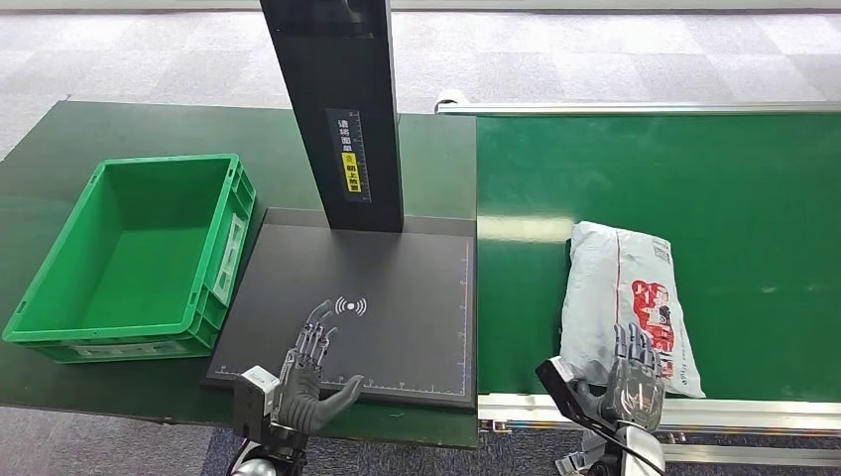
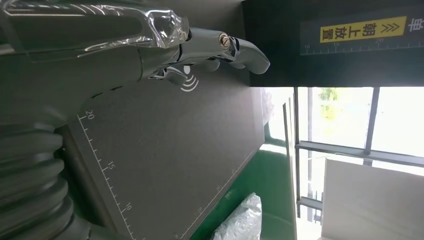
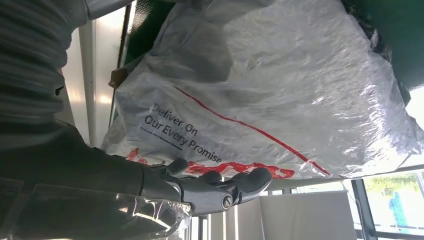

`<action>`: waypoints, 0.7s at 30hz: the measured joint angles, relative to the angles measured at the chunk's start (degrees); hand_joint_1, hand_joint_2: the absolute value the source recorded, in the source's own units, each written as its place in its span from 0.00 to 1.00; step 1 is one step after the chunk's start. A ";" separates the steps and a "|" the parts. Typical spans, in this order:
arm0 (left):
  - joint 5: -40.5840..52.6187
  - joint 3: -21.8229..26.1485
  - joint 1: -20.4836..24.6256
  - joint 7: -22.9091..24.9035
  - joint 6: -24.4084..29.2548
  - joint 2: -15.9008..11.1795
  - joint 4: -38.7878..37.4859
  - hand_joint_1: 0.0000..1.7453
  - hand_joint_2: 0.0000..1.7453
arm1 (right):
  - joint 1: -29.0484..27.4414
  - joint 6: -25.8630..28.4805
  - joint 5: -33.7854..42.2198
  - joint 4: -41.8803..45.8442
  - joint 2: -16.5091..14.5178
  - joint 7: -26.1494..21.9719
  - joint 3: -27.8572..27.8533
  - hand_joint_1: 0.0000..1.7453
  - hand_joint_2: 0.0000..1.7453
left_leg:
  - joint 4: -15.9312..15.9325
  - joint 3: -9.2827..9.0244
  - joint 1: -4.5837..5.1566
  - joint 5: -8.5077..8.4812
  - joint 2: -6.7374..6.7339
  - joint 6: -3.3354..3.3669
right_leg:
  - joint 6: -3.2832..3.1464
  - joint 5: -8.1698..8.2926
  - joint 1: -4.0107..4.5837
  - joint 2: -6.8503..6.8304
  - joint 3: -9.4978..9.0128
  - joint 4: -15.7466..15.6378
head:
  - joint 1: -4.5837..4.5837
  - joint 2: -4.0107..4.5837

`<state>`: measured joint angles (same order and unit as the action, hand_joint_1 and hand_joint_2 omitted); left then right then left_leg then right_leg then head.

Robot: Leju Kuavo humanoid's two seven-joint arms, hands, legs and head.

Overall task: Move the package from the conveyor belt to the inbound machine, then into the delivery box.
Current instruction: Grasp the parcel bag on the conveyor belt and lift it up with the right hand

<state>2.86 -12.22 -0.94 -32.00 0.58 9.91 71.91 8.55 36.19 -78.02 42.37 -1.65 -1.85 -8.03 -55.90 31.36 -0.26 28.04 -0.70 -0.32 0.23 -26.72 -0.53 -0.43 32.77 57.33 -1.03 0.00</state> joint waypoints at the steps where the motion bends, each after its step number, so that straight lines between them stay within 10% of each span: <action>1: 0.00 -0.01 0.03 0.00 -0.01 0.01 0.00 0.00 1.00 | 0.54 0.02 0.07 -0.53 -0.18 -0.25 -0.01 0.00 1.00 | 0.00 0.00 0.00 0.00 0.00 0.00 | 0.00 0.00 0.00 0.00 0.00 0.00 | 0.00 0.00; 15: 0.00 -0.02 0.57 0.09 -0.08 0.03 0.00 0.00 1.00 | 5.64 0.04 0.06 -5.36 -2.13 -0.96 0.78 0.01 1.00 | 0.00 0.01 0.00 0.00 0.01 0.00 | -0.01 0.01 0.00 0.00 0.02 0.00 | 0.00 0.00; 19: 0.00 -0.02 0.86 0.21 -0.14 0.01 -0.02 0.00 1.00 | 6.03 -0.02 0.29 -6.11 -2.36 -1.14 0.80 0.98 1.00 | 0.00 0.01 0.00 0.00 0.01 0.00 | -0.01 0.01 0.00 0.00 0.02 0.00 | 0.00 0.00; 21: 0.04 -0.02 0.98 0.36 -0.20 0.01 -0.03 0.00 1.00 | 6.11 -0.01 0.97 -6.57 -2.44 -1.79 0.80 1.00 1.00 | 0.00 0.00 0.00 0.00 0.01 0.00 | -0.01 0.01 0.00 0.00 0.02 0.00 | 0.00 0.00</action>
<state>2.90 -12.24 0.04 -31.64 0.39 9.92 71.88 14.66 36.18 -77.05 35.80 -4.09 -3.64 -7.23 -55.90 31.36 -0.26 28.04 -0.69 -0.33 0.22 -26.71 -0.52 -0.43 32.79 57.33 -1.03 0.00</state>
